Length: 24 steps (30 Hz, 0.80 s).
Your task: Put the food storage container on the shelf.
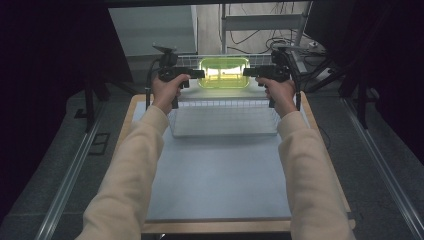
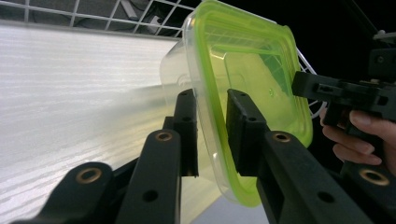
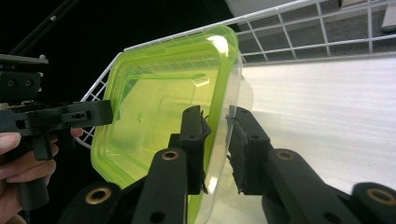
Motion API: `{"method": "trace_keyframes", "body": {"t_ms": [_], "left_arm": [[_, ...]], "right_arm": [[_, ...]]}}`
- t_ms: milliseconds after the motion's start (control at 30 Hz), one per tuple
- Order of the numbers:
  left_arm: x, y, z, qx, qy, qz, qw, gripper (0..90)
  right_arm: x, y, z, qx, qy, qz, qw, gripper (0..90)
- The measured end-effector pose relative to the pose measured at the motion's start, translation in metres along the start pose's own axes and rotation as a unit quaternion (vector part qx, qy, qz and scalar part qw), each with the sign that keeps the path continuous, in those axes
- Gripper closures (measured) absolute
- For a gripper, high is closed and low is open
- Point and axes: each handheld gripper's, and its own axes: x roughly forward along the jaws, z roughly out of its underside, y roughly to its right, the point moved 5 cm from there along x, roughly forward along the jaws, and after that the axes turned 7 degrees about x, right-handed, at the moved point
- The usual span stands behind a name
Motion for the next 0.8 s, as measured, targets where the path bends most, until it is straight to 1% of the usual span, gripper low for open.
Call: {"method": "trace_keyframes", "body": {"t_ms": [33, 67, 100, 167, 300, 333, 400, 467, 500, 533, 567, 700, 733, 800], "left_arm": [[0.002, -0.001, 0.000, -0.001, -0.003, -0.004, 1.0000, 73.0], [0.004, -0.002, 0.001, -0.001, -0.001, -0.007, 1.0000, 71.5], [0.005, -0.002, 0.001, 0.001, 0.000, -0.008, 1.0000, 70.7], [0.007, -0.002, 0.000, 0.005, 0.002, -0.008, 1.0000, 69.6], [0.009, -0.005, 0.000, 0.009, 0.007, -0.017, 0.9998, 64.4], [0.010, -0.005, 0.000, 0.010, 0.006, -0.019, 0.9998, 62.0], [0.011, -0.006, 0.000, 0.022, 0.008, -0.028, 0.9993, 57.1], [0.012, -0.006, 0.000, 0.025, 0.010, -0.034, 0.9991, 52.8], [0.013, -0.006, 0.001, 0.026, 0.011, -0.038, 0.9989, 49.7], [0.013, -0.007, 0.001, 0.026, 0.011, -0.040, 0.9988, 44.6], [0.013, -0.006, 0.001, 0.028, 0.013, -0.040, 0.9987, 41.1], [0.009, -0.003, -0.002, 0.035, 0.032, -0.042, 0.9980, 29.7], [0.007, -0.001, -0.004, 0.039, 0.042, -0.044, 0.9974, 27.6], [0.002, 0.002, -0.005, 0.049, 0.049, -0.044, 0.9966, 25.5]], "right_arm": [[0.001, 0.001, 0.000, -0.005, 0.000, 0.007, 1.0000, 72.7], [0.002, 0.002, 0.000, -0.012, -0.002, 0.021, 0.9997, 71.0], [0.003, 0.003, 0.001, -0.013, -0.001, 0.025, 0.9996, 70.3], [0.003, 0.004, 0.000, -0.009, 0.001, 0.028, 0.9996, 69.6], [0.003, 0.005, 0.001, -0.017, 0.004, 0.040, 0.9991, 67.0], [0.003, 0.005, 0.001, -0.019, 0.003, 0.042, 0.9989, 66.3], [0.002, 0.005, 0.001, -0.018, 0.006, 0.047, 0.9987, 65.6], [0.002, 0.005, 0.002, -0.020, 0.005, 0.048, 0.9986, 63.9], [0.002, 0.005, 0.002, -0.023, 0.005, 0.052, 0.9984, 62.2], [0.001, 0.006, 0.002, -0.025, 0.007, 0.056, 0.9981, 59.4], [0.001, 0.006, 0.001, -0.026, 0.010, 0.060, 0.9978, 56.8], [-0.005, 0.002, 0.001, -0.035, 0.028, 0.057, 0.9974, 50.2], [-0.007, 0.001, 0.001, -0.040, 0.029, 0.056, 0.9972, 48.8], [-0.012, -0.001, 0.002, -0.053, 0.036, 0.059, 0.9962, 44.8]]}}
